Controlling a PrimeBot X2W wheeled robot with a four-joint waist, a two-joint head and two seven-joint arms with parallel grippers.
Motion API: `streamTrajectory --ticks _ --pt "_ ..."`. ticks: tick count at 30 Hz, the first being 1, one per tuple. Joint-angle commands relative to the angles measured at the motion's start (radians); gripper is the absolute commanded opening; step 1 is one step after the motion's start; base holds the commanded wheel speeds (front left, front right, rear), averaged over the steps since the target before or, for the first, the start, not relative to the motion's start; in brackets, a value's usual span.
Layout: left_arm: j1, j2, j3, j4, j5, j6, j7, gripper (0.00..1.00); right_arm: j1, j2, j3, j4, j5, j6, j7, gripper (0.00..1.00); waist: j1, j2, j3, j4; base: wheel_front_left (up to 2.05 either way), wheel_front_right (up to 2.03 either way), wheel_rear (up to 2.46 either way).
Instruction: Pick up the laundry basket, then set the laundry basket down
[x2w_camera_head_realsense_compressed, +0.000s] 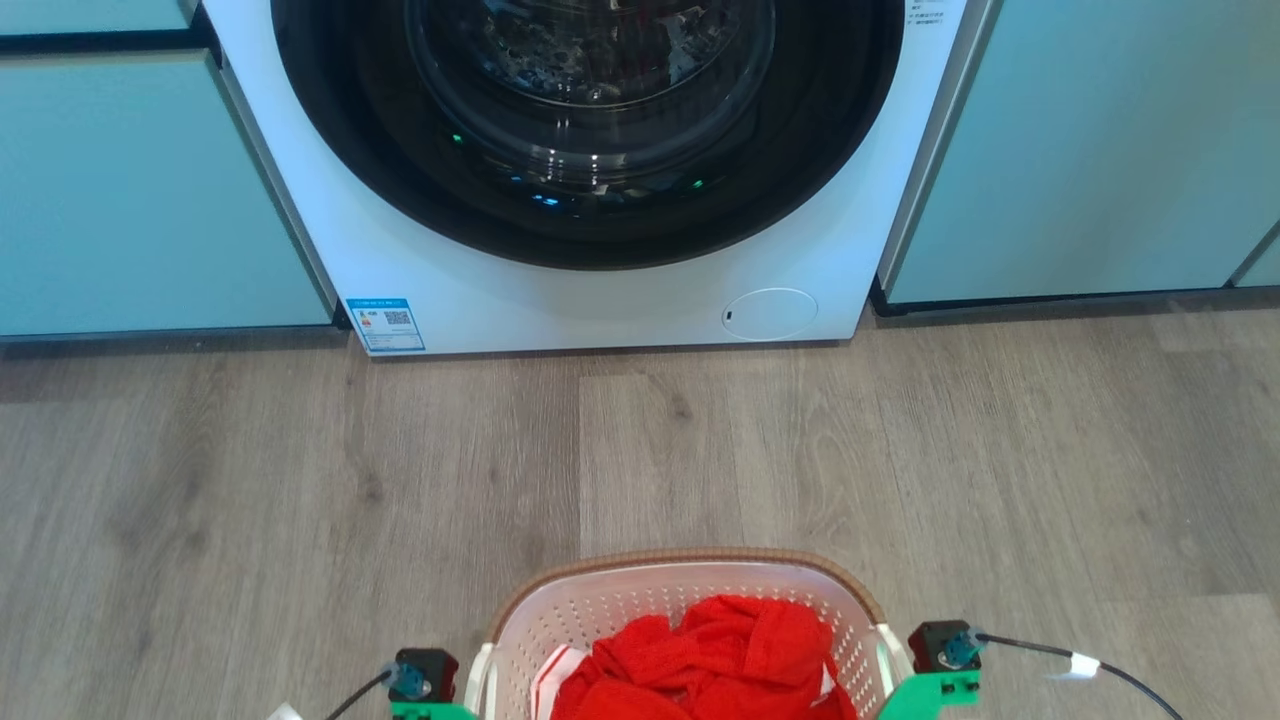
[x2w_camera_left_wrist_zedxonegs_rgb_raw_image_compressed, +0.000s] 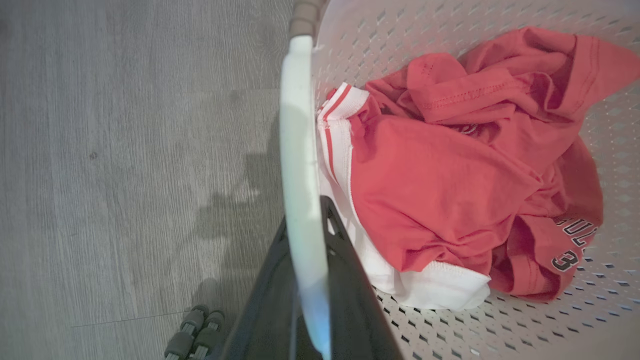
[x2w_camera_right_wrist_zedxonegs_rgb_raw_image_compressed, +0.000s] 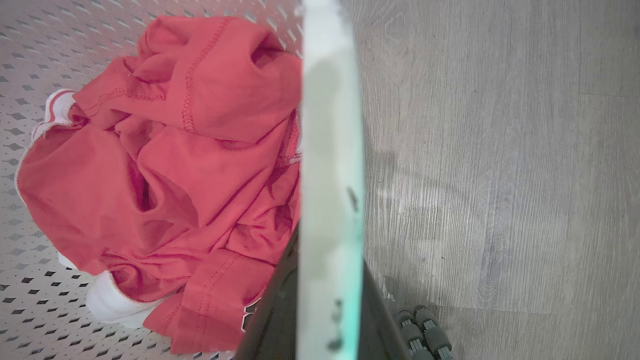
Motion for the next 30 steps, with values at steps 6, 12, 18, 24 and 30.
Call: streamTrajectory --ticks 6,12,18,24,30 --pt "-0.050 0.031 0.014 0.009 -0.007 -0.001 -0.010 0.00 -0.013 -0.008 0.046 0.004 0.031 0.000 -0.018 0.00 0.0001 -0.0001 -0.006 -0.003 0.00 0.00 0.00" --pt "-0.051 0.031 0.009 0.013 -0.010 -0.002 -0.013 0.00 -0.016 -0.008 0.075 0.009 0.056 0.000 -0.024 0.00 0.0001 -0.0001 -0.010 -0.009 0.00 0.00 0.00" --pt "-0.049 0.031 0.002 0.017 -0.013 -0.001 -0.010 0.00 -0.019 -0.008 0.105 0.016 0.081 0.000 -0.028 0.00 0.0001 -0.0001 -0.011 -0.015 0.00 0.00 0.00" --pt "-0.049 0.031 -0.004 0.019 -0.015 -0.002 -0.009 0.00 -0.024 -0.008 0.127 0.023 0.099 0.000 -0.032 0.00 0.0001 -0.0001 -0.007 -0.017 0.00 0.00 0.00" --pt "-0.051 0.031 -0.008 0.020 -0.019 -0.001 -0.006 0.00 -0.032 -0.008 0.145 0.030 0.115 0.000 -0.038 0.00 0.0001 -0.0001 0.001 -0.020 0.00 0.00 0.00"
